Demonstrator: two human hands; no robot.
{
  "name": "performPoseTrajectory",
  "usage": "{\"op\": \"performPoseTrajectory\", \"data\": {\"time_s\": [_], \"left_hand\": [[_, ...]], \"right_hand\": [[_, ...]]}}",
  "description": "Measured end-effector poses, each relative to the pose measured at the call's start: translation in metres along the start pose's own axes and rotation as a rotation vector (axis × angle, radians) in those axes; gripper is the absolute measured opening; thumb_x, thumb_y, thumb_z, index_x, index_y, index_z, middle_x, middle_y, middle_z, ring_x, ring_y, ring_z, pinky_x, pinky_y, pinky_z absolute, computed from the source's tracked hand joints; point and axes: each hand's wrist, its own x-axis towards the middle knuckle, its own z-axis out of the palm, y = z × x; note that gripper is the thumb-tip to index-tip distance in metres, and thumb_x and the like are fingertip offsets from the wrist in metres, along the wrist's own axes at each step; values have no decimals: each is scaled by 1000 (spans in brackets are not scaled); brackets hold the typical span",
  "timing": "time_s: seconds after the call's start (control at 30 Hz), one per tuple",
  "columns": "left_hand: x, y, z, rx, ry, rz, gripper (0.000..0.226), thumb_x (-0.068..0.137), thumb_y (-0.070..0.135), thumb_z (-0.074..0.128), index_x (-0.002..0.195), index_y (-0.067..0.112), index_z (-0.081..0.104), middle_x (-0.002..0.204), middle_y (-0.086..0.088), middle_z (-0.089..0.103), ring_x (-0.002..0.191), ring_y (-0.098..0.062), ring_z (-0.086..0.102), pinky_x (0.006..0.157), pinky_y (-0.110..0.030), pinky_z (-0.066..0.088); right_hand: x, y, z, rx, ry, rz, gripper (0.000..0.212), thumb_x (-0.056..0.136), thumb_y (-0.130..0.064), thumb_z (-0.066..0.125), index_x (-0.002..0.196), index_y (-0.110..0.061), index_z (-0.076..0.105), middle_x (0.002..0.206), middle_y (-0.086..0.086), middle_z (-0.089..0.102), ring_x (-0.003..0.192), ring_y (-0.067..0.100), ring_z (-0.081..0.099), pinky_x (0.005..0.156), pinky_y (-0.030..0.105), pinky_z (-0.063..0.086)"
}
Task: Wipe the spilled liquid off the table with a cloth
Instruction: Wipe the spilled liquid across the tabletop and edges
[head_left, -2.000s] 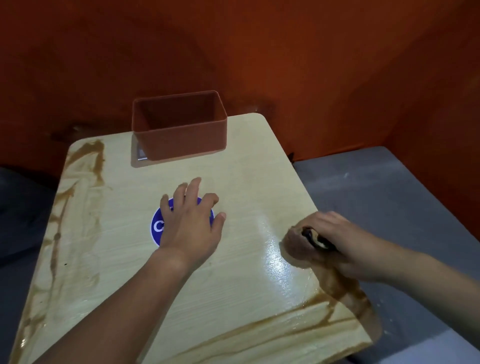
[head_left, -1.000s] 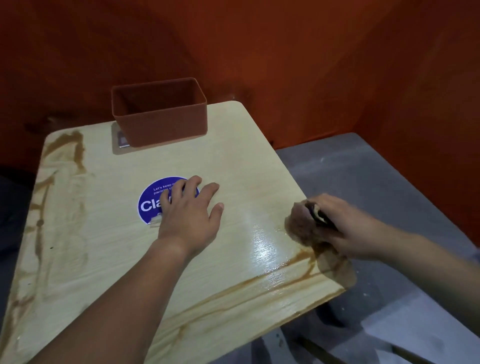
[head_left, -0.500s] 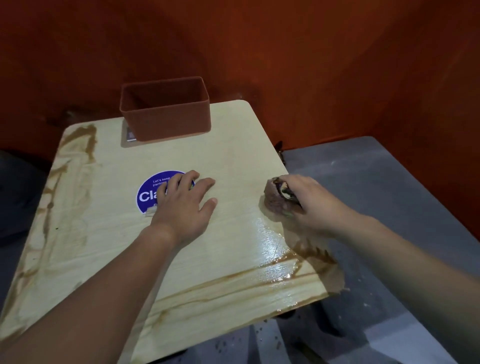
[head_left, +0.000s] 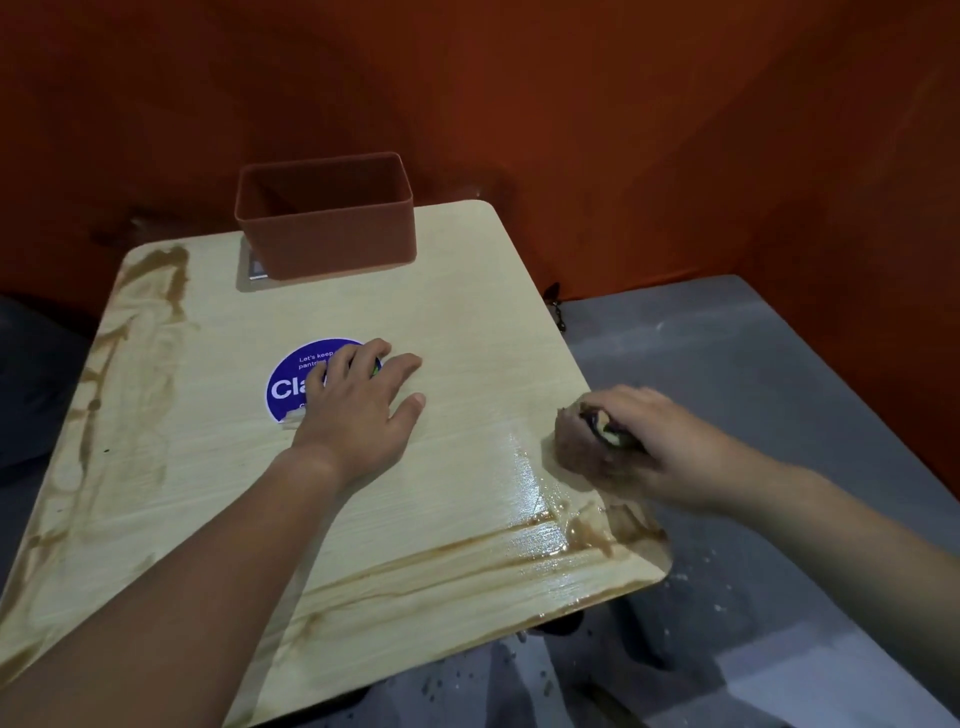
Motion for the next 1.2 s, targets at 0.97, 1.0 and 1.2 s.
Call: {"op": "performPoseTrajectory", "data": {"time_s": [0.97,1.0,1.2], "left_hand": [[1,-3,1,19,2,24,47,102,56,36,144,40,47,155,5,39,145,-25,29,121,-59,21],[1,-3,1,20,7,22,48,102,56,36,145,39,48,155,5,39,145,-25,29,122,-59,20],[-1,-3,1,28,10,23,49,101,57,34,144,38,49,154,4,40,144,-26,30,121,-59,21]], "right_hand": [[-80,-75,27,85,385,340,44,87,-6,63,97,-47,50,95,-27,63,94,-12,56,65,9,41],[-76,-70,28,65,375,382,41,89,-8,63,98,-46,52,92,-23,62,97,-8,56,67,13,39],[-86,-107,93,-44,405,570,39,79,5,69,116,-2,60,99,4,51,86,21,43,77,33,35]]}}
